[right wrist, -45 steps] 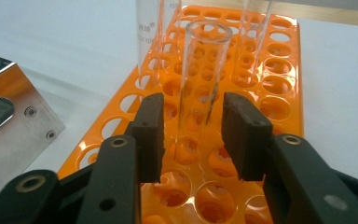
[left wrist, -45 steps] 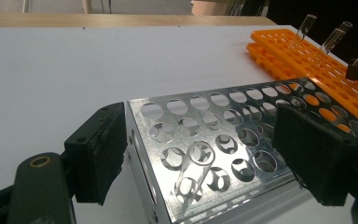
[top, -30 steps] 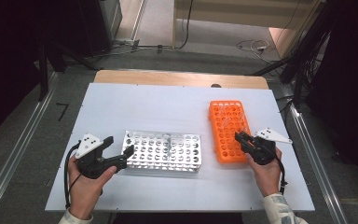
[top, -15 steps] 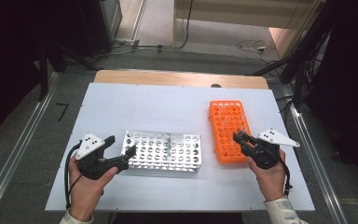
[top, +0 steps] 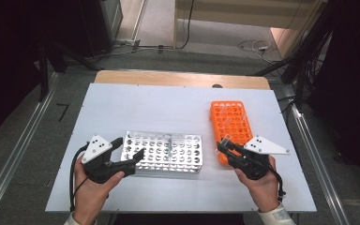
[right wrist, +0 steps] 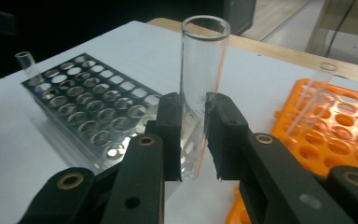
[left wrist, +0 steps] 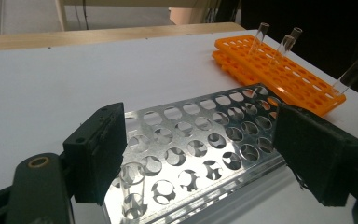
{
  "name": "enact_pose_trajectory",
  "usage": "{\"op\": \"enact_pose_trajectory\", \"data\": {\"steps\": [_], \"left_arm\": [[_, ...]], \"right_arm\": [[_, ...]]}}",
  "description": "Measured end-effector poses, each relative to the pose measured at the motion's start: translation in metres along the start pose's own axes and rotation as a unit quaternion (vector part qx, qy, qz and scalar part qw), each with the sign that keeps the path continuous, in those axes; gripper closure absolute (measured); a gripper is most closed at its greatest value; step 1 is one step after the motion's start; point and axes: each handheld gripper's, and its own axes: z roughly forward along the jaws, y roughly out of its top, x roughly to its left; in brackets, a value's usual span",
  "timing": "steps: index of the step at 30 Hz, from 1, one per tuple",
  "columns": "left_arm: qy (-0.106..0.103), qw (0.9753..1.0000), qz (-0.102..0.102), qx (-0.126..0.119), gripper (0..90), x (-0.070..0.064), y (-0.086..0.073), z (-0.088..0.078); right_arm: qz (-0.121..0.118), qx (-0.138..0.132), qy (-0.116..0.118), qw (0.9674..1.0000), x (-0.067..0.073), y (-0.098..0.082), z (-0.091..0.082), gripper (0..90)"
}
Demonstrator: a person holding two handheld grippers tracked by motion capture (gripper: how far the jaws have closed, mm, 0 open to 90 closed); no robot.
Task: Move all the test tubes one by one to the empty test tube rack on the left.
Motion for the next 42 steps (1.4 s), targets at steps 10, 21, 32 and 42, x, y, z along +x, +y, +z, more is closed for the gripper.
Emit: {"op": "enact_pose_trajectory", "data": {"steps": [10, 21, 32, 42], "left_arm": [[-0.02, 0.9997, 0.012, 0.003, 18.1, -0.012, 0.002, 0.002], [-0.041, 0.9988, 0.027, 0.007, 18.6, -0.027, 0.005, 0.004], [-0.064, 0.9971, 0.04, 0.008, 20.9, -0.04, 0.006, 0.006], [-0.1, 0.9934, 0.055, 0.014, 26.6, -0.057, 0.006, 0.009]], "right_arm": [[-0.021, 0.006, 0.042, 0.9989, 0.029, 0.004, 0.005, 73.2], [-0.038, 0.017, 0.074, 0.9964, 0.051, 0.003, 0.013, 73.2], [-0.048, 0.036, 0.106, 0.9926, 0.072, -0.004, 0.026, 73.2], [-0.057, 0.05, 0.125, 0.9893, 0.086, -0.01, 0.037, 73.2]]}}
